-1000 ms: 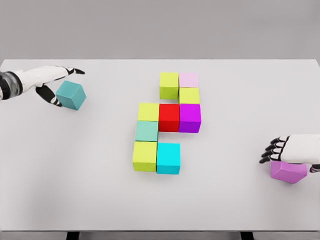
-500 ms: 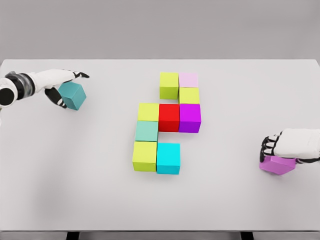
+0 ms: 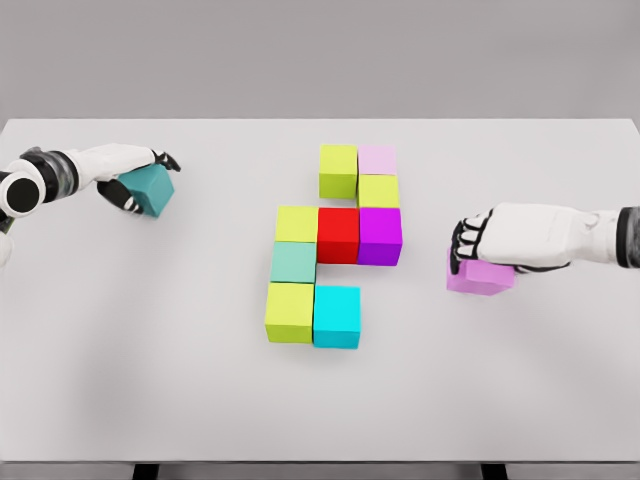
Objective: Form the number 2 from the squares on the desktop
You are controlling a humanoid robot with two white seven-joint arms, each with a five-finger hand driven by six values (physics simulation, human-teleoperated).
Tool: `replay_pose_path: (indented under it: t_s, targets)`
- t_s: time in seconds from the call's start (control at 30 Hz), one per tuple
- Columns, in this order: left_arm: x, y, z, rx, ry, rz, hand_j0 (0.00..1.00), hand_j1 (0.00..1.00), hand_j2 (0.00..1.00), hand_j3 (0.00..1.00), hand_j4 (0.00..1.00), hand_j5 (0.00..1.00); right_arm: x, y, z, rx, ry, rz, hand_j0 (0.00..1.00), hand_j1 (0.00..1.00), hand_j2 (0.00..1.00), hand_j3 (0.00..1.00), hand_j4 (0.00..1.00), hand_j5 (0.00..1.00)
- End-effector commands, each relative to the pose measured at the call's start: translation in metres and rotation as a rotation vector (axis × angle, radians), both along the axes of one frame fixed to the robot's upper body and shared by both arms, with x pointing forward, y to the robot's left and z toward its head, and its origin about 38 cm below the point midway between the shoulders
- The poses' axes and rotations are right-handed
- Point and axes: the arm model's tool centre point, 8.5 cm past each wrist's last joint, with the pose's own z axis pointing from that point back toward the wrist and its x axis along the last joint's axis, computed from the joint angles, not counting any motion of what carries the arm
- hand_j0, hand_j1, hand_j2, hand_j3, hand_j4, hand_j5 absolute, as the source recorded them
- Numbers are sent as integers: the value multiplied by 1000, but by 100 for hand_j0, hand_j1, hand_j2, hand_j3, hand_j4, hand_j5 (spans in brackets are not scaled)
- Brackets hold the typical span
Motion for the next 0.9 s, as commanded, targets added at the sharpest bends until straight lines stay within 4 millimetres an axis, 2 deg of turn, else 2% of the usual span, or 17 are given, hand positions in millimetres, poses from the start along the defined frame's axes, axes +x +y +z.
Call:
replay_pose_path:
  t_s: [0.0,0.13,0.4,0.47,0.63,0.8,0.87]
  targets:
    - [0,0,0,-5,0,1,63,63,63,63,63,63,-8,19,-26,7,73,49,52,52,52,52,52,52]
    - [0,-1,0,-13,2,2,49,49,49,49,49,49,-12,28,-36,12,100,73,52,52,52,52,52,52]
    - [1,-4,3,-21,-6,3,39,39,39,39,39,39,-6,47,-24,73,84,107,53,53,53,53,53,53]
    - [4,-9,10,-26,-20,-2,36,36,36,36,36,36,-6,49,-24,78,88,111,54,54,54,54,54,54]
    - [10,-33,10,-54,-25,-22,32,32,32,32,32,32,-7,52,-21,111,111,117,54,54,54,54,54,54]
    - [14,-54,28,-86,-50,75,32,32,32,32,32,32,-10,65,-27,133,143,150,54,54,54,54,54,54]
    - [13,-64,29,-102,-50,90,33,33,33,33,33,33,-10,65,-28,133,147,151,54,54,54,54,54,54]
